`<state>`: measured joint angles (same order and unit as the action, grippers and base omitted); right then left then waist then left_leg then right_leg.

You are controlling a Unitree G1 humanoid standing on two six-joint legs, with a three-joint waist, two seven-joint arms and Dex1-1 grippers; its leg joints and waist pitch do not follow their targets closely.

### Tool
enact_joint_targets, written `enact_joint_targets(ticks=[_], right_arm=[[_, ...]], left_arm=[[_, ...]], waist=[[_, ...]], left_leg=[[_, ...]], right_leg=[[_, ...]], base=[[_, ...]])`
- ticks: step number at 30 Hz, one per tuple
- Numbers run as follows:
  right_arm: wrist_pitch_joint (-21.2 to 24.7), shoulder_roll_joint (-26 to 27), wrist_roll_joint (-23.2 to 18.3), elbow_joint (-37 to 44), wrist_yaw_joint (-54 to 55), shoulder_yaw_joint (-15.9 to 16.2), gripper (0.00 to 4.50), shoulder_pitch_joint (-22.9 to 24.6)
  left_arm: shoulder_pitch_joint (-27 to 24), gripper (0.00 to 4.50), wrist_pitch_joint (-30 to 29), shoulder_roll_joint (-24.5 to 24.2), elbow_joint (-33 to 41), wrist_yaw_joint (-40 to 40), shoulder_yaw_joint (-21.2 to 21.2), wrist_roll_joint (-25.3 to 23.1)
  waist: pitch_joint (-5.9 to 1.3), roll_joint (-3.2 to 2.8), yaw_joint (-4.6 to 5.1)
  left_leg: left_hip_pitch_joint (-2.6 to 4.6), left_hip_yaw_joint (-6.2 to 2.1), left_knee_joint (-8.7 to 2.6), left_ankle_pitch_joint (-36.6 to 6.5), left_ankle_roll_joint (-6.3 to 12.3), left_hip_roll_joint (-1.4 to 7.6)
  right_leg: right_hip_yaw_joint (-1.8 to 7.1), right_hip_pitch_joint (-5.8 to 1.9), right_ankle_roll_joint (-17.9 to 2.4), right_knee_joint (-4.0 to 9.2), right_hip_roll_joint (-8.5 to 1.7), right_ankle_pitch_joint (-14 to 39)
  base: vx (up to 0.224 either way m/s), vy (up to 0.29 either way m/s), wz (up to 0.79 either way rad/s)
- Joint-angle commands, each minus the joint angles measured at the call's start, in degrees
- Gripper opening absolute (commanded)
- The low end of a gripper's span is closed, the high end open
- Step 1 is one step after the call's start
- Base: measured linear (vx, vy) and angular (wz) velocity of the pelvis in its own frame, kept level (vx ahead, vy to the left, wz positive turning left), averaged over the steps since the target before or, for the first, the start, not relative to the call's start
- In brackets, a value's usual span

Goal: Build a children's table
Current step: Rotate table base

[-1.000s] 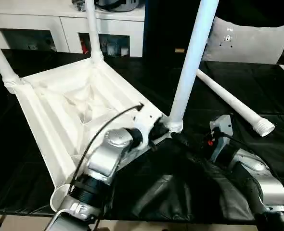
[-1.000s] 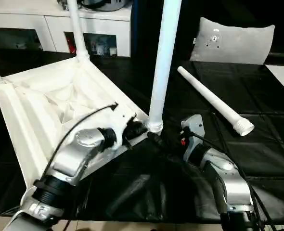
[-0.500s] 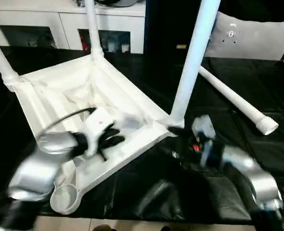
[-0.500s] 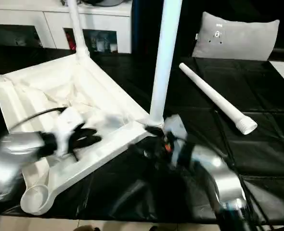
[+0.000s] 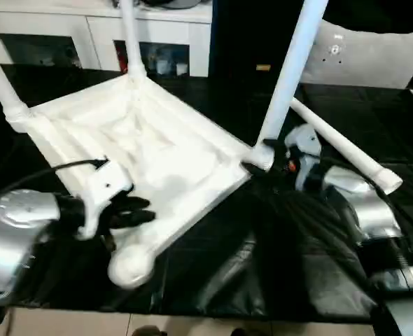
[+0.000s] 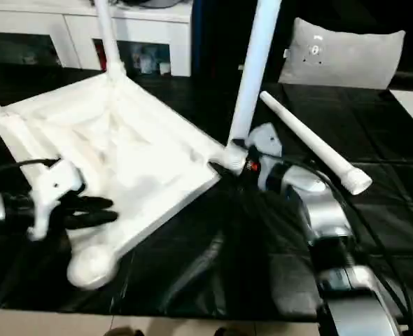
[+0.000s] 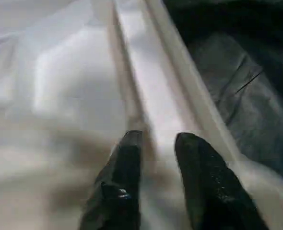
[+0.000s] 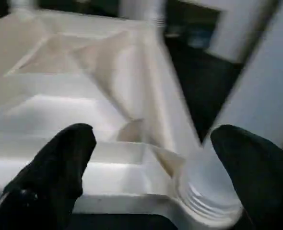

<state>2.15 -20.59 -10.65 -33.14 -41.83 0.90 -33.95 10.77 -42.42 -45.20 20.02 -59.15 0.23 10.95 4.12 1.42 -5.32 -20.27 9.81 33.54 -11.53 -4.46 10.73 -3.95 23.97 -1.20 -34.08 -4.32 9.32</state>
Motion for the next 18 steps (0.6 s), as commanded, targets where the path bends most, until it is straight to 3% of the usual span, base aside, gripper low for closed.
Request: enact_joint_targets(ticks=[1, 5, 6, 8, 10, 12, 13, 15, 18], right_arm=[[-0.57, 0.33, -0.24, 0.91, -2.74, 0.48, 4.50, 1.53], [1.37, 0.42, -0.01, 6.14, -5.73, 2.99, 4.50, 5.88], [3.02, 0.22, -0.10, 10.05, -6.54, 4.59, 4.50, 9.26], [3.32, 0.10, -0.21, 10.76, -6.31, 5.32, 4.50, 10.21], [3.74, 0.14, 0.68, 10.95, -5.12, 6.11, 4.50, 11.22], [5.96, 1.04, 2.88, 11.71, -1.92, 6.26, 4.50, 12.58], [6.87, 1.53, 3.14, 12.32, -0.97, 6.19, 4.50, 12.97], [7.32, 2.12, 3.65, 12.61, 0.24, 6.28, 4.50, 13.19], [9.77, 4.42, 5.50, 11.88, 5.42, 7.29, 4.50, 12.85]], left_arm=[[0.22, 1.78, -0.02, -0.85, 0.62, 0.47, -0.88, -0.27], [0.60, 2.12, 0.61, -2.58, -0.86, 1.34, -0.18, -2.64], [1.45, 2.12, 2.39, -3.21, -2.86, 3.22, 0.33, -5.02], [2.07, 2.45, 2.64, -2.96, -3.79, 4.29, 0.40, -5.38], [2.68, 2.45, 2.34, -3.21, -4.65, 4.85, 1.05, -5.44], [2.76, 2.25, 2.00, -4.70, -5.82, 5.07, 3.30, -6.89], [2.71, 2.25, 2.16, -4.98, -6.39, 5.14, 4.09, -7.64], [2.72, 2.09, 2.18, -5.01, -7.07, 5.20, 4.93, -8.26], [3.01, 1.88, 3.08, -5.04, -9.66, 4.28, 8.53, -10.31]], waist=[[-3.45, -0.27, 0.32], [-3.45, -0.30, 0.42], [-3.45, -0.09, 0.40], [-3.44, -0.28, 0.40], [-3.60, -0.59, 0.35], [-3.55, -0.50, 0.45], [-3.50, -0.76, 0.45], [-3.40, -0.73, 0.44], [-3.51, -1.00, 0.39]], left_leg=[[0.11, -0.07, -4.00, -8.64, 2.18, 1.85], [0.00, -0.29, -4.10, -9.30, 2.47, 1.97], [-0.14, -0.31, -4.06, -9.01, 2.56, 1.89], [-0.04, -0.35, -4.16, -9.41, 2.38, 1.89], [0.08, -0.42, -4.13, -9.38, 1.77, 1.97], [0.10, -0.44, -4.20, -9.85, 1.20, 1.95], [0.09, -0.48, -4.21, -9.92, 1.11, 1.91], [0.29, -0.38, -4.24, -11.07, 0.87, 1.83], [0.30, -0.47, -4.29, -9.94, 0.35, 1.84]], right_leg=[[2.81, -3.26, -12.43, 3.23, -3.23, 14.52], [2.79, -3.31, -11.18, 3.30, -3.28, 15.66], [2.79, -3.49, -10.52, 3.47, -3.15, 16.10], [2.78, -3.31, -9.76, 3.57, -3.11, 17.33], [2.78, -3.24, -10.34, 3.44, -3.29, 16.85], [2.77, -3.19, -10.78, 3.33, -3.17, 16.31], [2.78, -3.19, -10.73, 3.32, -3.17, 16.28], [2.87, -3.03, -9.88, 3.69, -3.24, 18.38], [2.85, -2.98, -10.52, 3.33, -3.12, 15.68]], base=[[0.000, 0.000, 0.00], [0.000, 0.000, 0.00], [0.000, 0.000, 0.00], [0.000, 0.000, 0.00], [0.000, 0.000, 0.00], [0.000, 0.000, 0.00], [0.000, 0.000, 0.00], [0.000, 0.000, 0.00], [0.000, 0.000, 0.00]])
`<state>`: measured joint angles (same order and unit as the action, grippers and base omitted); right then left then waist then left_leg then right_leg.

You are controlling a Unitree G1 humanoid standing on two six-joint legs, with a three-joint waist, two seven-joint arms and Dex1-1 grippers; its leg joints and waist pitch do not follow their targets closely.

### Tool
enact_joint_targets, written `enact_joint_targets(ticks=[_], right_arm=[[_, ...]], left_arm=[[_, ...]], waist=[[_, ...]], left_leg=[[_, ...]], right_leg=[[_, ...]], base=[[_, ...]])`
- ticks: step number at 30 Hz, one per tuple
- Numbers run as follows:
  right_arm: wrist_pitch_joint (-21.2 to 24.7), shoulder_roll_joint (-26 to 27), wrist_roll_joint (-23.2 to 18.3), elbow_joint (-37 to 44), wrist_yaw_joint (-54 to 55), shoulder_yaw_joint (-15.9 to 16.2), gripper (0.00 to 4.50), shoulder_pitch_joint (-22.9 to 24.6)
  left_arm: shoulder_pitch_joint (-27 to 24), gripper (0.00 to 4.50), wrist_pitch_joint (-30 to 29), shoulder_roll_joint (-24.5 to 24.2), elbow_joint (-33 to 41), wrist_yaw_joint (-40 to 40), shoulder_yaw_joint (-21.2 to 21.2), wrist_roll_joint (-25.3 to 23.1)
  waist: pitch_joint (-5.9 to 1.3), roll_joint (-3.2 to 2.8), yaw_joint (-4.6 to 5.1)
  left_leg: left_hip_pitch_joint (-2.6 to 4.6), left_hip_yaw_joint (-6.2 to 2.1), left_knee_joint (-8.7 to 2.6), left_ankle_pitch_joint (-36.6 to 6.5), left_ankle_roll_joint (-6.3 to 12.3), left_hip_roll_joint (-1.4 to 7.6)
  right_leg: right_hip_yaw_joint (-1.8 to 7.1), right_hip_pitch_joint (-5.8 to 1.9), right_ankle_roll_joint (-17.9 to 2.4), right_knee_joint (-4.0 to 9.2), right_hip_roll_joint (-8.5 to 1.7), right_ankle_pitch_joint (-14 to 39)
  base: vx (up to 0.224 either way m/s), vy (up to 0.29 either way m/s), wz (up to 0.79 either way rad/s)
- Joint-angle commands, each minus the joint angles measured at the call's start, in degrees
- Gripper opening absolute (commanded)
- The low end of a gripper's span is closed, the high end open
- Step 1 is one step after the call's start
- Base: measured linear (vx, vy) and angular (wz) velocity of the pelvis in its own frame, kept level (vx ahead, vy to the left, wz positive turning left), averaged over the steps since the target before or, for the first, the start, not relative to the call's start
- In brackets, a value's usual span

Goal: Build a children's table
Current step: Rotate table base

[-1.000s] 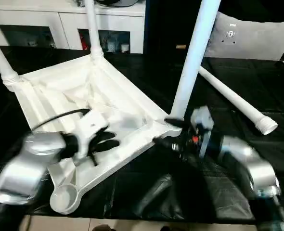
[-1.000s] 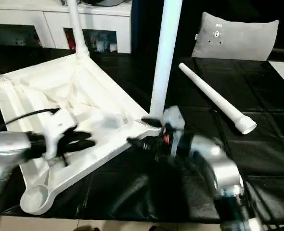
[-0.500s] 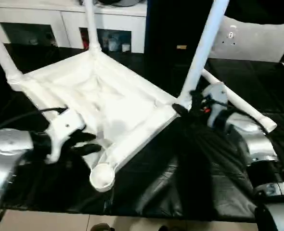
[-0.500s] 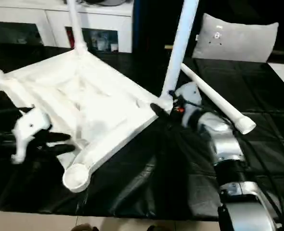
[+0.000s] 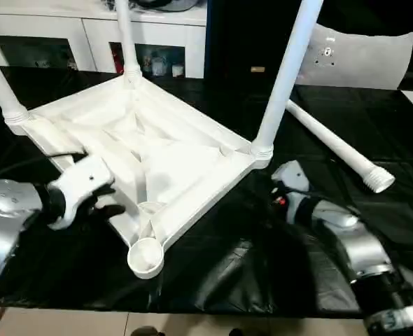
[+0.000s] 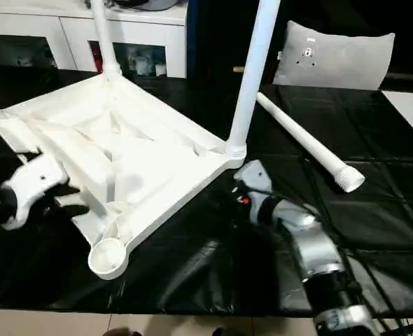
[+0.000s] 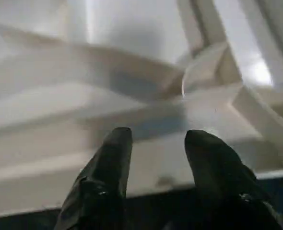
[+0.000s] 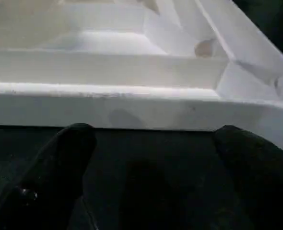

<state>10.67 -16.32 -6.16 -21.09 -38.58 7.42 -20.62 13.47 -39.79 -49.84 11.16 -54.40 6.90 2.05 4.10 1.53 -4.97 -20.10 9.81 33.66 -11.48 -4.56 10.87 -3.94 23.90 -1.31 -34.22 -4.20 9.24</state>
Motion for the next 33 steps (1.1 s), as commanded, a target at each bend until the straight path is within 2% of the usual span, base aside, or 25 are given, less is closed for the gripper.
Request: enact_joint_targets(ticks=[1, 2, 4, 5, 8, 10, 12, 13, 14, 16, 18, 21, 23, 28, 33], right_arm=[[1.37, 0.40, 1.22, -0.49, 2.69, 0.96, 4.50, -0.64], [2.29, 1.22, 1.97, -1.85, 4.50, 1.42, 4.50, -1.37], [2.81, 2.51, 2.85, -3.75, 6.45, 1.92, 4.50, -2.42], [2.97, 3.30, 3.17, -4.62, 7.45, 1.98, 4.50, -2.96], [3.47, 4.74, 3.72, -5.92, 9.57, 1.57, 4.50, -3.91], [3.33, 6.85, 4.63, -8.19, 12.10, 1.49, 4.50, -5.49], [2.50, 7.89, 4.80, -10.11, 13.62, 1.30, 4.50, -6.95], [2.47, 7.93, 4.79, -10.21, 13.67, 1.28, 4.50, -7.04], [2.26, 8.20, 4.74, -10.94, 13.99, 1.14, 4.50, -7.66], [1.97, 8.66, 4.66, -12.54, 14.61, 0.96, 4.50, -9.03], [1.57, 9.14, 4.92, -13.85, 14.65, 0.94, 4.50, -10.32], [1.05, 9.43, 5.24, -14.85, 14.61, 0.88, 4.50, -11.05], [0.79, 9.56, 5.29, -15.29, 14.47, 0.93, 4.50, -11.44], [-0.25, 10.13, 5.12, -16.85, 13.49, 1.42, 4.50, -12.81], [-1.10, 10.55, 5.39, -17.80, 12.84, 1.92, 4.50, -13.15]], left_arm=[[0.41, 1.72, 0.46, -0.47, -1.11, -0.51, 2.42, -1.79], [0.57, 1.72, 0.37, -0.67, -1.87, -0.54, 4.04, -2.92], [0.63, 1.57, 0.32, -0.31, -2.42, -0.32, 5.46, -3.66], [0.87, 1.38, 0.38, 0.22, -2.64, -0.13, 6.02, -3.47], [1.50, 1.30, 0.05, 1.90, -2.77, -0.37, 6.46, -1.88], [1.18, 1.24, 2.80, 2.36, -2.44, -4.36, 9.33, -0.77], [0.78, 0.93, 4.47, 3.01, -1.70, -7.93, 11.04, 1.13], [0.78, 0.93, 4.43, 3.04, -1.62, -8.07, 11.14, 1.20], [0.79, 0.81, 4.17, 3.24, -1.10, -9.08, 11.85, 1.75], [1.02, 0.56, 2.87, 3.75, -0.07, -10.60, 13.68, 2.55], [1.57, 0.42, 2.12, 4.72, 0.34, -12.00, 16.28, 2.44], [1.96, 0.09, 2.41, 5.82, 0.31, -12.51, 17.04, 2.93], [2.26, 0.03, 2.37, 6.97, 0.65, -12.80, 16.92, 4.10], [3.63, 0.03, 1.20, 11.42, 3.08, -13.68, 16.91, 8.11], [4.49, 0.03, 1.09, 14.04, 2.72, -13.21, 17.86, 8.12]], waist=[[-3.50, -1.10, 0.09], [-3.62, -1.33, 0.06], [-3.49, -1.18, 0.31], [-3.47, -1.11, 0.19], [-3.44, -1.14, 0.08], [-3.37, -1.25, -0.04], [-3.36, -1.39, 0.03], [-3.48, -1.38, 0.07], [-3.47, -1.33, 0.31], [-3.49, -1.34, 0.51], [-3.64, -1.27, 0.67], [-3.76, -1.23, 0.94], [-3.80, -1.20, 1.20], [-3.88, -1.08, 1.53], [-3.95, -0.90, 1.95]], left_leg=[[0.18, -0.47, -4.43, -10.18, 0.32, 1.72], [0.22, -0.53, -4.39, -10.15, 0.01, 1.70], [0.20, -0.52, -4.49, -10.97, -0.49, 1.69], [0.17, -0.50, -4.45, -11.33, -0.55, 1.65], [0.34, -0.52, -4.49, -12.69, -0.97, 1.68], [0.29, -0.62, -4.62, -13.03, -1.08, 1.67], [0.47, -0.76, -4.79, -15.06, -1.76, 1.80], [0.49, -0.76, -4.78, -14.95, -1.92, 1.83], [0.18, -0.84, -4.83, -14.53, -2.15, 1.79], [0.34, -0.68, -4.66, -14.34, -2.01, 1.72], [0.21, -0.63, -4.59, -12.84, -1.81, 1.73], [0.02, -0.54, -4.39, -11.34, -1.56, 1.64], [-0.05, -0.50, -4.34, -10.74, -1.38, 1.60], [-0.17, -0.43, -4.22, -9.97, -1.00, 1.57], [-0.39, -0.36, -3.96, -8.43, -0.04, 1.50]], right_leg=[[2.82, -2.87, -10.46, 3.49, -3.21, 15.60], [2.81, -2.96, -10.88, 3.31, -3.29, 14.63], [2.79, -3.00, -11.48, 3.34, -3.25, 14.38], [2.86, -3.09, -11.14, 3.35, -3.40, 15.20], [2.92, -2.97, -10.28, 3.72, -3.58, 18.83], [2.93, -2.83, -10.08, 3.80, -3.61, 19.36], [2.91, -2.72, -9.49, 3.94, -3.73, 21.50], [2.94, -2.78, -9.65, 3.82, -3.77, 20.81], [2.89, -3.07, -9.84, 3.55, -3.65, 19.37], [2.99, -2.93, -10.05, 3.58, -3.62, 18.81], [2.99, -3.15, -10.75, 3.34, -3.64, 17.22], [2.98, -3.38, -11.09, 3.20, -3.67, 15.69], [2.96, -3.43, -11.30, 3.12, -3.61, 15.08], [2.88, -3.57, -12.02, 2.99, -3.57, 13.91], [2.89, -3.75, -12.38, 2.88, -3.58, 12.55]], base=[[0.000, 0.000, 0.00], [0.000, 0.000, 0.00], [0.000, 0.000, 0.00], [0.000, 0.000, 0.00], [0.000, 0.000, 0.00], [0.000, 0.000, 0.00], [0.000, 0.000, 0.00], [0.000, 0.000, 0.00], [0.000, 0.000, 0.00], [0.000, 0.000, 0.00], [0.000, 0.000, 0.00], [0.000, 0.000, 0.00], [0.000, 0.000, 0.00], [0.000, 0.000, 0.00], [0.000, 0.000, 0.00]])
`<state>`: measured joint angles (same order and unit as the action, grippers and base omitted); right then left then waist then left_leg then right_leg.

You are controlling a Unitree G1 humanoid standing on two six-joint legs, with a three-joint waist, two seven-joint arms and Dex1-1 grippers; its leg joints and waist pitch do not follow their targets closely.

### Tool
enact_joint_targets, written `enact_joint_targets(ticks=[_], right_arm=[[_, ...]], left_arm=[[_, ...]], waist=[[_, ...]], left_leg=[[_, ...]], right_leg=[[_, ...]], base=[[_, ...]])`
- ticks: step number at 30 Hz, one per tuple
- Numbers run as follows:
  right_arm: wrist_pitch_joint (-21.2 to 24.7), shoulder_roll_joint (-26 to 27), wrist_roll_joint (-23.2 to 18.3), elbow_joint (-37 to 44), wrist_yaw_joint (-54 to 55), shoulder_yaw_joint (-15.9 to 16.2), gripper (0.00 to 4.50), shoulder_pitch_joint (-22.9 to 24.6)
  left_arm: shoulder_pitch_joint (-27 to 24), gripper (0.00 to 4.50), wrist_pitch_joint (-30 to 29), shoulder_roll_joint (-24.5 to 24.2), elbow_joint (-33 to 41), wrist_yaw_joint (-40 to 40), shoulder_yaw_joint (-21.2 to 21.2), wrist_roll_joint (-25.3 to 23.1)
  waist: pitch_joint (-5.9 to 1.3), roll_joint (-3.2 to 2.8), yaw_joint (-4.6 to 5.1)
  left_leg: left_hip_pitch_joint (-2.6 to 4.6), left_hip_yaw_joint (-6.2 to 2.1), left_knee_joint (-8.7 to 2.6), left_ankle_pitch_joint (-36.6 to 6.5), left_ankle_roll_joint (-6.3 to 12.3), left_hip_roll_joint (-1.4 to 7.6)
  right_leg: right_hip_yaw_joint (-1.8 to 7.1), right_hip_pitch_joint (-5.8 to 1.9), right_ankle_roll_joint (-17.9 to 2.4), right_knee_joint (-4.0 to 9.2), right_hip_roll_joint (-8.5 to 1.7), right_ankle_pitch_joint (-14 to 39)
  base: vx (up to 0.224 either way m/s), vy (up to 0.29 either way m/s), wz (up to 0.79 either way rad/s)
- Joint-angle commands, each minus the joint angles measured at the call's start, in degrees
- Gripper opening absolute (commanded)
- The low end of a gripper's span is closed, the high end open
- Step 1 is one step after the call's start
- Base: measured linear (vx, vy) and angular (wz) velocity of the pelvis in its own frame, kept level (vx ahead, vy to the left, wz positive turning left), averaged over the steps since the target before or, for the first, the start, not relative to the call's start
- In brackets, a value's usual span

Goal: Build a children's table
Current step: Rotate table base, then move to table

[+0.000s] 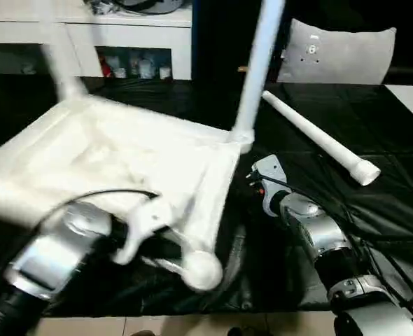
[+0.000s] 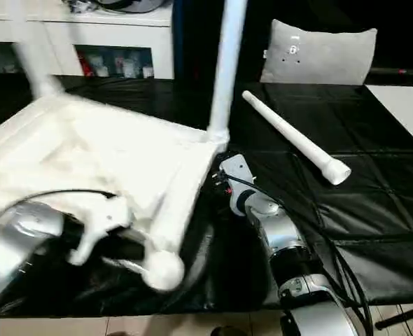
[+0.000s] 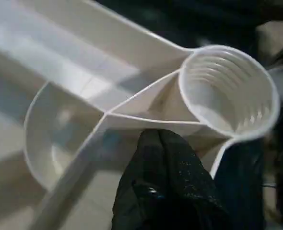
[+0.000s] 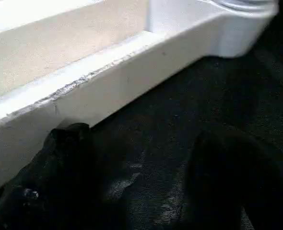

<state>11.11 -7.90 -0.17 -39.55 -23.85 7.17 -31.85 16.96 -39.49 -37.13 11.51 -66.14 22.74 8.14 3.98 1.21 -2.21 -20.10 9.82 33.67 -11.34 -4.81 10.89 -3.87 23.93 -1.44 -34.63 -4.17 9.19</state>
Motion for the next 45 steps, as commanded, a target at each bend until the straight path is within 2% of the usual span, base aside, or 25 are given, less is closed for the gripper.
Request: enact_joint_targets(ticks=[1, 6, 10, 13, 19, 20, 22, 23, 24, 25, 26, 28, 31, 33, 35, 36, 37, 38, 39, 40, 41, 42, 43, 44, 45], right_arm=[[-1.60, 2.17, -0.54, 0.63, -1.92, 2.18, 4.50, -1.91], [-2.20, 2.38, 0.25, -0.05, -1.56, 1.66, 4.50, -2.11], [-2.50, 0.99, 0.42, 0.96, 0.47, -0.09, 4.50, -2.11], [-2.46, 0.39, 0.44, 1.83, 0.95, -0.54, 4.50, -1.83], [0.23, -4.10, -2.69, 13.62, -1.31, -4.67, 4.50, 2.41], [0.82, -4.90, -3.12, 16.46, -1.99, -5.02, 4.50, 3.62], [1.69, -5.45, -3.82, 20.10, -2.23, -5.62, 4.50, 5.33], [2.13, -5.67, -3.56, 24.03, -0.67, -6.54, 4.50, 7.26], [6.06, -5.33, -4.87, 30.13, 0.66, -7.95, 4.50, 10.14], [6.06, -5.33, -4.87, 30.13, 0.66, -7.95, 4.50, 10.14], [10.51, -4.92, -6.24, 35.02, 1.44, -8.94, 4.50, 12.44], [14.35, -3.79, -7.70, 43.23, 2.75, -9.19, 4.50, 17.43], [13.94, -3.39, -7.27, 47.04, 3.22, -8.26, 4.50, 20.34], [13.21, -1.91, -7.10, 51.47, 4.80, -7.35, 4.50, 23.75], [12.34, -1.93, -6.22, 53.60, 5.07, -6.44, 4.50, 25.38], [12.20, -2.09, -6.10, 54.51, 4.79, -5.98, 4.50, 26.41], [12.60, -1.96, -6.99, 54.74, 4.33, -5.94, 4.50, 26.85], [14.23, -1.76, -7.83, 55.80, 4.32, -6.07, 4.50, 27.25], [14.37, -1.84, -7.37, 56.14, 4.74, -6.08, 4.50, 27.39], [14.07, -2.16, -6.91, 56.17, 4.74, -6.00, 4.50, 27.37], [14.16, -2.24, -6.97, 56.22, 4.59, -5.96, 4.50, 27.40], [14.79, -2.89, -7.47, 56.54, 3.39, -5.57, 4.50, 27.57], [15.40, -2.89, -7.19, 56.65, 3.89, -5.73, 4.50, 27.71], [16.31, -2.30, -7.02, 56.77, 5.29, -6.41, 4.50, 28.04], [16.31, -2.30, -7.02, 56.77, 5.29, -6.41, 4.50, 28.04]], left_arm=[[1.08, 0.03, 0.90, 1.59, 2.24, -1.37, 2.09, 1.90], [2.16, 0.03, 3.63, 4.81, -0.68, 1.98, 2.12, -0.08], [5.77, 0.03, 11.08, 8.23, -10.70, 12.81, -0.39, -6.35], [6.33, 0.03, 11.64, 8.40, -12.01, 14.34, -1.00, -6.91], [6.96, 0.03, 16.01, 10.80, -15.90, 19.94, -4.96, -6.83], [6.66, 0.34, 17.45, 12.21, -16.37, 21.60, -6.66, -5.92], [6.02, 0.42, 16.93, 14.70, -15.95, 24.09, -10.09, -3.48], [4.83, 0.42, 16.79, 17.21, -14.57, 27.37, -13.56, -1.46], [2.57, 0.42, 15.69, 20.31, -11.99, 31.89, -17.51, 0.48], [2.57, 0.59, 15.69, 20.31, -11.99, 31.89, -17.51, 0.48], [0.64, 0.76, 14.73, 22.48, -9.89, 35.61, -19.88, 1.06], [-4.02, 0.81, 14.72, 25.49, -5.74, 41.61, -21.85, 0.13], [-6.60, 1.03, 15.05, 27.10, -3.27, 44.26, -22.50, -0.38], [-9.78, 1.03, 15.50, 30.31, -0.15, 48.66, -23.98, -0.51], [-11.00, 1.03, 15.90, 31.57, 0.97, 50.90, -24.00, -2.11], [-11.60, 1.03, 16.17, 31.81, 1.55, 51.77, -23.44, -3.66], [-11.73, 1.03, 16.36, 31.81, 1.74, 52.15, -23.18, -4.44], [-11.94, 1.03, 16.18, 31.84, 2.24, 52.85, -22.94, -4.65], [-12.02, 1.03, 15.83, 31.85, 2.73, 53.23, -22.89, -4.49], [-11.99, 1.03, 15.65, 31.60, 2.96, 53.42, -22.78, -4.55], [-11.98, 1.03, 15.60, 31.54, 2.99, 53.50, -22.75, -4.55], [-11.92, 1.03, 15.38, 31.07, 2.99, 53.77, -22.62, -4.59], [-11.86, 1.03, 15.37, 30.89, 2.89, 53.86, -22.58, -4.70], [-11.84, 1.03, 15.12, 30.94, 2.85, 54.17, -22.68, -4.68], [-11.84, 1.03, 15.12, 30.94, 2.85, 54.17, -22.68, -4.68]], waist=[[-3.80, -0.50, -0.65], [-3.51, -0.55, -0.65], [-3.39, -0.46, -0.73], [-3.43, -0.15, -0.77], [-3.69, 0.04, -1.74], [-3.72, -0.01, -1.75], [-3.67, -0.24, -1.63], [-3.60, 0.06, -1.68], [-3.70, 0.14, -1.80], [-3.79, 0.31, -1.94], [-3.77, 0.21, -1.89], [-3.58, 0.46, -1.72], [-3.39, 0.50, -1.25], [-3.15, 0.93, -1.03], [-3.04, 0.68, -0.75], [-3.16, 0.25, -1.22], [-3.13, -0.40, -0.19], [-3.07, -1.47, -0.01], [-2.95, -1.96, 1.15], [-2.75, -2.16, 1.46], [-2.87, -1.97, 1.80], [-2.75, -1.59, 1.16], [-2.43, -1.10, 0.68], [-2.12, -0.51, 0.22], [-2.45, 0.94, -1.27]], left_leg=[[-0.48, -0.32, -3.97, -8.42, 0.33, 1.45], [-0.23, -0.32, -3.98, -10.56, 0.47, 1.43], [-0.01, -0.41, -3.99, -12.77, -0.03, 1.44], [-0.26, -0.52, -4.03, -12.42, -0.01, 1.28], [-0.20, -0.31, -3.80, -8.81, 1.21, 1.52], [-0.20, -0.31, -3.80, -8.58, 1.35, 1.48], [-0.24, -0.21, -3.71, -9.07, 1.42, 1.42], [-0.27, -0.18, -3.73, -9.35, 1.52, 1.48], [-0.48, -0.14, -3.59, -9.31, 1.41, 1.42], [-0.67, -0.31, -3.61, -8.37, 1.72, 1.68], [-0.53, -0.28, -3.66, -8.72, 2.02, 1.58], [-0.68, -0.26, -3.68, -9.66, 2.27, 1.69], [-0.62, -0.29, -3.92, -13.03, 2.30, 1.53], [-0.59, -0.33, -3.88, -14.52, 2.02, 1.38], [-0.36, -0.77, -4.00, -16.59, 0.83, 1.58], [-2.91, -3.84, -5.78, -17.78, 2.80, 1.73], [-2.41, -6.23, -6.06, -20.51, 4.27, 3.21], [-1.89, -7.89, -6.67, -23.25, 4.68, 4.45], [-1.87, -11.79, -8.58, -26.82, 7.13, 6.87], [-1.53, -12.94, -8.99, -27.87, 8.45, 6.96], [-0.72, -14.48, -8.66, -26.38, 11.57, 5.97], [-1.64, -14.58, -8.63, -24.59, 12.26, 4.25], [-2.34, -14.31, -8.32, -24.60, 11.75, 3.23], [-2.93, -12.33, -5.51, -23.64, 7.90, 0.99], [-0.39, -5.95, 7.79, -17.14, 4.49, -4.22]], right_leg=[[2.85, -3.82, -12.30, 3.31, -3.55, 12.50], [2.77, -3.47, -10.92, 3.97, -3.43, 17.20], [2.70, -3.22, -9.01, 4.28, -3.28, 20.20], [2.65, -3.45, -7.88, 4.39, -3.39, 21.34], [2.84, -3.50, -8.91, 3.60, -3.14, 13.47], [2.81, -3.44, -9.20, 3.51, -3.15, 13.11], [2.77, -3.48, -9.42, 3.66, -3.13, 13.88], [2.73, -3.48, -9.21, 3.98, -3.20, 14.78], [2.66, -3.68, -8.96, 4.12, -3.29, 15.92], [2.70, -3.90, -9.06, 3.91, -3.41, 14.62], [2.61, -3.56, -8.86, 4.09, -3.22, 15.38], [2.60, -3.67, -7.34, 4.37, -3.07, 17.33], [2.38, -2.99, -4.08, 5.41, -2.84, 25.14], [2.21, -2.43, -1.32, 6.26, -2.77, 30.80], [1.34, -2.10, 0.54, 6.67, -1.88, 31.85], [-1.16, -4.71, -0.77, 5.13, -2.88, 27.60], [-2.18, -4.43, -3.23, 4.91, -2.66, 20.87], [-2.75, -4.54, -5.28, 4.17, -2.24, 18.48], [-2.95, -4.74, -7.86, 0.82, -1.34, 14.05], [-2.90, -4.46, -9.27, -0.48, -0.94, 13.52], [-2.33, -3.74, -13.16, -1.55, -0.81, 13.35], [-1.54, -4.07, -17.56, -1.38, -1.03, 13.98], [-1.12, -4.15, -19.31, -0.72, -1.49, 15.72], [-0.74, -4.18, -21.64, 2.41, -2.75, 23.28], [-2.91, -2.03, -23.96, 10.18, -6.82, 38.70]], base=[[0.000, 0.000, 0.00], [0.000, 0.000, 0.00], [0.000, 0.000, 0.00], [0.000, 0.000, 0.00], [0.000, 0.000, 0.00], [0.000, 0.000, 0.00], [0.000, 0.000, 0.00], [0.000, 0.000, 0.00], [0.000, 0.000, 0.00], [0.000, 0.000, 0.00], [0.000, 0.000, 0.00], [0.000, 0.000, 0.00], [0.000, 0.000, 0.00], [0.000, 0.000, 0.00], [0.000, 0.000, 0.00], [0.000, 0.000, 0.00], [-0.011, -0.016, 0.35], [0.008, -0.046, 0.60], [0.008, -0.046, 0.60], [0.038, -0.082, 0.56], [0.042, -0.133, 0.61], [0.042, -0.133, 0.61], [0.018, -0.194, 0.71], [0.009, -0.221, 0.62], [0.009, -0.221, 0.62]])
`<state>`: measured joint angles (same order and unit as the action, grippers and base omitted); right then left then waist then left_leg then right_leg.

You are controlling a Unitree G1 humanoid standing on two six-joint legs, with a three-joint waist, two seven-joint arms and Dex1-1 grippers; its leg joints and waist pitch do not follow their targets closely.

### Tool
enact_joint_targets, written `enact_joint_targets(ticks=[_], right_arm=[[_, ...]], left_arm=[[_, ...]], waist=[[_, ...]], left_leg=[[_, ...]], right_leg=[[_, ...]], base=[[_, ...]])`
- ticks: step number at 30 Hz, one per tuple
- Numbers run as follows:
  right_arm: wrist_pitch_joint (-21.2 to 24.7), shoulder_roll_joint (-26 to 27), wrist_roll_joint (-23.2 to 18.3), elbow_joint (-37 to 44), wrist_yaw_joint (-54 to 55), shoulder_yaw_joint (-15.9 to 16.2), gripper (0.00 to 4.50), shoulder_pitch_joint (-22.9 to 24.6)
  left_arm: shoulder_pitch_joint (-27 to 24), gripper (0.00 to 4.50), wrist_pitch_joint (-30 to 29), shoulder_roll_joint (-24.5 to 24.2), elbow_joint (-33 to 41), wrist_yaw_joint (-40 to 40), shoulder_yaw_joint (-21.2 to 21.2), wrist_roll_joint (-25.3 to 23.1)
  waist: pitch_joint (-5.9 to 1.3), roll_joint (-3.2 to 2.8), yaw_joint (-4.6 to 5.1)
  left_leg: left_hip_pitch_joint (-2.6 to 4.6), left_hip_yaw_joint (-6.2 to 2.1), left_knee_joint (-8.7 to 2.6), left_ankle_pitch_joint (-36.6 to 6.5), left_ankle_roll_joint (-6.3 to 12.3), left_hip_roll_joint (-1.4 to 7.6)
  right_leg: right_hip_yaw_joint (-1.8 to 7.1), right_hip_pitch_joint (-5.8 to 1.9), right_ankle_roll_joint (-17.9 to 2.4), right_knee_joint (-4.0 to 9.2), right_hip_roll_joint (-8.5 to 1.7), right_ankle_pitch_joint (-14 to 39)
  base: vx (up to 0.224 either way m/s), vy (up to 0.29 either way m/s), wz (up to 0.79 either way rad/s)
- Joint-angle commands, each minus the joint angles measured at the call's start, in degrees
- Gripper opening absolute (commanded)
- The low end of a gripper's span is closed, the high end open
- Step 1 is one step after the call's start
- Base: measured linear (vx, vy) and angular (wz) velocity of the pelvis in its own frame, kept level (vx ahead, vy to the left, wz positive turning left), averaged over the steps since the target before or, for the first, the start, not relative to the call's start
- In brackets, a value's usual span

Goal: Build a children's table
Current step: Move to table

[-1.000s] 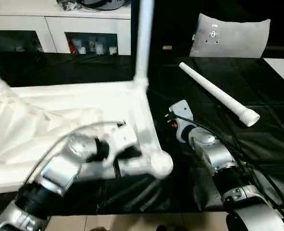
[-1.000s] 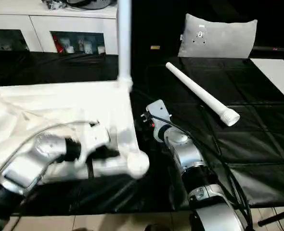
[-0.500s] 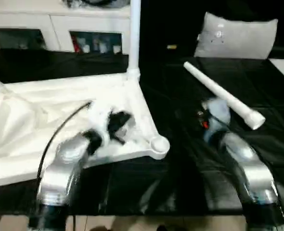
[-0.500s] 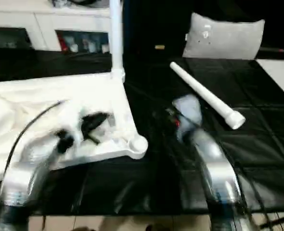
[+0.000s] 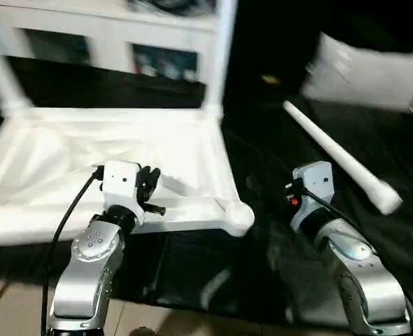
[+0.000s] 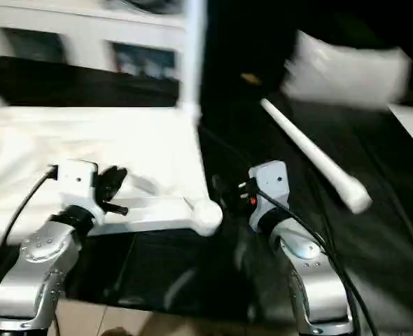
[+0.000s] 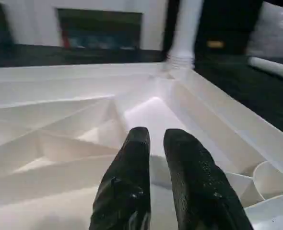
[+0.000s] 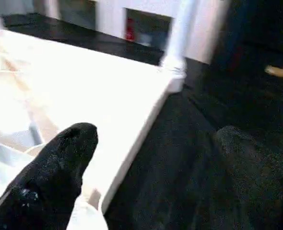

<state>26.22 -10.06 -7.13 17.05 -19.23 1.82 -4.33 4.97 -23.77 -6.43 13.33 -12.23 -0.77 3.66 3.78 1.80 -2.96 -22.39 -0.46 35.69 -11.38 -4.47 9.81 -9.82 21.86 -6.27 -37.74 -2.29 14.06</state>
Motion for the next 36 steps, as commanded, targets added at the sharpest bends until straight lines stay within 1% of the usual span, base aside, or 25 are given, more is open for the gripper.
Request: enact_joint_targets(ticks=[1, 2, 3, 4, 5, 6, 7, 8, 10, 11, 12, 13, 14, 16, 18, 23, 26, 27, 28, 29, 30, 33, 34, 35, 36], right_arm=[[1.98, 0.06, -0.01, 0.24, 1.30, -1.36, 4.50, 0.73], [3.84, 0.51, -0.13, 0.49, 2.56, -1.88, 4.50, 0.81], [6.93, 1.00, -0.82, 1.22, 3.75, -2.44, 4.50, 0.93], [8.01, 0.98, -1.08, 1.54, 3.85, -2.51, 4.50, 0.94], [8.31, 0.87, -1.14, 1.76, 3.80, -2.43, 4.50, 1.00], [7.92, 0.65, -1.31, 1.97, 3.33, -2.21, 4.50, 1.19], [7.42, 0.44, -1.37, 2.11, 2.94, -2.03, 4.50, 1.34], [6.85, 0.25, -1.11, 2.23, 2.83, -1.82, 4.50, 1.50], [6.34, 0.09, -0.83, 2.53, 2.87, -1.65, 4.50, 1.84], [6.56, 0.18, -0.88, 2.88, 3.08, -1.75, 4.50, 2.19], [6.75, 0.22, -0.88, 3.03, 3.20, -1.81, 4.50, 2.30], [6.79, 0.23, -0.92, 3.19, 3.15, -1.79, 4.50, 2.52], [7.10, 0.18, -0.98, 3.42, 3.00, -1.67, 4.50, 2.74], [7.88, 0.12, -1.07, 3.85, 2.90, -1.35, 4.50, 3.27], [8.79, 0.36, -1.43, 4.18, 3.27, -1.29, 4.50, 3.44], [9.85, 0.29, -1.61, 3.93, 4.14, -1.42, 4.50, 3.21], [10.52, -0.03, -1.44, 4.10, 4.28, -1.18, 4.50, 3.00], [11.06, -0.40, -1.39, 4.36, 4.04, -1.03, 4.50, 2.99], [11.19, -0.57, -1.28, 4.33, 3.95, -0.96, 4.50, 2.98], [11.16, -0.62, -1.24, 4.31, 3.92, -0.94, 4.50, 2.97], [10.85, -0.89, -1.08, 4.16, 3.69, -0.82, 4.50, 2.92], [10.24, -1.24, -0.84, 3.91, 3.53, -0.72, 4.50, 2.78], [10.33, -1.19, -1.01, 3.71, 3.65, -0.74, 4.50, 2.64], [10.26, -1.15, -1.08, 3.64, 3.62, -0.74, 4.50, 2.61], [9.90, -1.08, -1.29, 3.40, 3.34, -0.61, 4.50, 2.54]], left_arm=[[0.15, 1.03, -0.72, 0.30, 1.02, 0.43, 0.77, -0.21], [0.20, 1.03, -1.12, 0.75, 0.99, 0.79, 0.55, -0.16], [0.25, 1.03, -1.76, 1.45, 0.99, 1.24, 0.24, -0.01], [0.38, 1.03, -1.94, 1.74, 0.83, 1.37, 0.15, 0.14], [0.45, 1.03, -2.19, 1.86, 0.72, 1.48, 0.10, 0.54], [0.60, 1.03, -3.00, 2.10, 0.60, 1.19, -0.06, 1.58], [0.73, 1.03, -3.68, 2.28, 0.53, 0.99, -0.18, 2.37], [0.80, 1.03, -4.04, 2.38, 0.56, 1.13, -0.28, 2.61], [0.99, 1.03, -4.45, 2.35, 0.58, 1.66, -0.32, 2.30], [1.20, 1.03, -4.50, 2.07, 0.43, 1.79, -0.11, 1.62], [1.28, 1.03, -4.45, 1.94, 0.35, 1.72, 0.01, 1.35], [1.32, 1.03, -4.45, 1.89, 0.29, 1.53, 0.09, 1.32], [1.36, 1.03, -4.43, 1.82, 0.23, 1.39, 0.19, 1.28], [1.33, 1.03, -4.53, 1.57, 0.35, 1.18, 0.56, 1.24], [1.29, 1.03, -4.96, 1.28, 0.75, 0.84, 0.94, 1.53], [1.06, 1.03, -5.12, 0.62, 0.93, 0.27, 1.79, 0.81], [0.17, 1.03, -6.46, 0.54, 1.53, 0.17, 1.92, 1.62], [-0.58, 1.03, -6.15, 0.79, 1.86, 0.21, 2.03, 1.90], [-0.76, 1.03, -6.05, 1.07, 1.91, 0.27, 1.92, 2.21], [-0.81, 1.03, -6.08, 1.08, 1.93, 0.29, 1.93, 2.21], [-1.04, 1.03, -5.98, 0.89, 1.99, 0.25, 2.13, 2.03], [-1.11, 1.03, -5.57, 0.66, 2.06, 0.44, 2.49, 1.57], [-1.12, 1.03, -5.08, 0.61, 2.15, -0.08, 2.62, 1.92], [-1.17, 1.03, -4.89, 0.48, 2.17, -0.50, 2.76, 2.08], [-1.50, 1.03, -4.19, -0.24, 2.36, -2.50, 3.45, 2.94]], waist=[[-3.15, 1.53, -0.90], [-2.57, 1.48, -2.04], [-2.56, 0.75, -1.96], [-3.33, -0.04, -1.96], [-4.69, -3.23, -2.24], [-5.55, -3.61, -0.85], [-5.44, -2.89, -0.47], [-4.76, -3.73, -0.84], [-4.96, -1.38, -0.66], [-5.49, 0.30, -1.58], [-5.51, 1.79, -3.69], [-4.83, 2.39, -3.64], [-4.27, 2.68, -3.31], [-2.98, 1.56, -2.27], [-2.92, -0.27, -1.88], [-1.96, -2.14, 0.52], [-0.46, -2.55, -1.22], [0.19, 0.66, -1.29], [0.87, 1.61, -0.91], [1.14, 0.99, 1.77], [-0.33, 0.67, 1.06], [-1.80, -2.50, 1.50], [-1.00, -2.68, 1.88], [-0.36, -0.92, 2.05], [0.58, 0.48, 1.77]], left_leg=[[0.48, 8.00, 10.00, -14.25, 6.62, -3.74], [-2.99, 8.57, 10.35, -9.82, 8.80, -2.05], [0.44, 9.21, 7.28, -13.27, 9.26, -2.12], [0.79, 8.92, 4.86, -12.81, 10.24, -1.23], [7.02, 4.86, -1.92, -6.83, 12.68, 7.30], [7.57, -2.72, -6.79, 4.08, 16.80, 21.08], [8.45, -2.05, -5.60, 10.22, 17.64, 20.26], [6.91, 1.04, -4.35, 19.76, 22.03, 14.70], [4.03, 6.16, -2.05, 18.26, 27.98, 6.58], [0.52, 9.38, 3.06, 8.42, 25.54, -2.08], [-1.63, 8.20, 5.98, -2.40, 15.53, -2.84], [-0.95, 8.05, 4.15, -1.42, 10.35, -2.46], [-0.81, 7.89, 1.77, 0.14, 3.43, -2.93], [-0.75, 6.98, -0.86, -4.56, 1.91, -1.63], [1.34, 7.55, -2.39, -9.72, 0.63, -0.41], [3.17, 5.80, -7.27, -26.87, 1.51, 4.87], [1.44, 5.15, -13.65, -45.79, 0.16, 9.36], [4.46, 7.51, -9.01, -41.00, -0.69, 5.17], [10.64, 9.73, 0.61, -31.70, -2.57, -0.08], [9.82, 8.93, 7.58, -15.02, 0.49, -3.52], [6.44, 7.65, 2.00, -17.05, 1.76, -0.19], [4.29, 3.40, -7.68, -33.29, 3.06, 7.59], [3.96, 3.07, -9.75, -36.72, 3.69, 8.77], [4.39, 4.32, -9.03, -37.89, 2.95, 6.02], [6.19, 6.16, -5.77, -32.50, 1.42, 1.91]], right_leg=[[3.28, -1.71, -18.96, 13.31, -8.54, 34.78], [3.17, -4.33, -15.55, 11.87, -9.69, 28.54], [5.95, -2.57, -11.73, 11.75, -7.43, 23.83], [5.28, -4.00, -9.46, 11.61, -6.70, 21.44], [1.04, -1.48, -1.84, 9.90, -2.54, 14.79], [1.72, 2.41, 6.37, -3.25, -3.51, 11.94], [3.52, 5.73, 6.58, -6.35, -4.02, 12.57], [6.02, 7.41, 3.71, -7.99, -4.22, 6.96], [9.04, 4.11, -1.38, -0.91, -4.15, -4.87], [10.43, 0.03, -9.73, 4.10, -5.40, -8.07], [13.81, -3.37, -8.35, 6.14, -9.69, -7.84], [12.72, -2.57, -2.31, 5.93, -8.78, -7.91], [10.69, -3.00, 13.43, 6.31, -6.80, -0.08], [10.03, -2.22, 21.18, 8.71, -5.91, 21.33], [8.44, -1.13, 18.01, 11.13, -4.99, 38.16], [4.23, -3.16, 7.47, 11.23, -4.26, 24.18], [7.66, -5.00, 3.85, -0.37, -4.35, 12.57], [9.41, -0.90, 7.51, 6.52, -4.19, 34.52], [6.25, 6.65, 11.48, 16.75, -4.11, 55.45], [6.67, 6.90, 12.07, 18.56, -8.27, 69.48], [4.59, -1.18, 13.16, 15.90, -10.88, 58.08], [3.41, -5.33, 9.21, 5.73, -6.10, 17.44], [5.09, -4.00, 4.48, 2.62, -6.32, -0.75], [6.38, -3.29, 3.04, 4.72, -6.57, 2.98], [6.45, -0.72, 6.34, 11.16, -7.95, 31.56]], base=[[-0.002, -0.195, 0.36], [-0.008, -0.166, 0.31], [-0.008, -0.166, 0.31], [-0.009, -0.171, 0.31], [-0.022, -0.178, 0.18], [-0.022, -0.178, 0.18], [-0.012, -0.158, 0.03], [-0.015, -0.159, -0.03], [-0.027, -0.177, -0.03], [-0.042, -0.234, -0.12], [-0.042, -0.234, -0.12], [-0.054, -0.248, -0.17], [-0.066, -0.206, -0.11], [-0.076, -0.184, -0.14], [-0.105, -0.116, -0.16], [-0.088, 0.005, -0.06], [-0.076, 0.019, 0.05], [-0.063, -0.016, 0.14], [-0.025, -0.049, 0.24], [0.000, 0.000, 0.00], [0.000, 0.000, 0.00], [0.014, 0.100, -0.09], [0.000, 0.000, 0.00], [0.000, 0.000, 0.00], [0.000, 0.000, 0.00]])
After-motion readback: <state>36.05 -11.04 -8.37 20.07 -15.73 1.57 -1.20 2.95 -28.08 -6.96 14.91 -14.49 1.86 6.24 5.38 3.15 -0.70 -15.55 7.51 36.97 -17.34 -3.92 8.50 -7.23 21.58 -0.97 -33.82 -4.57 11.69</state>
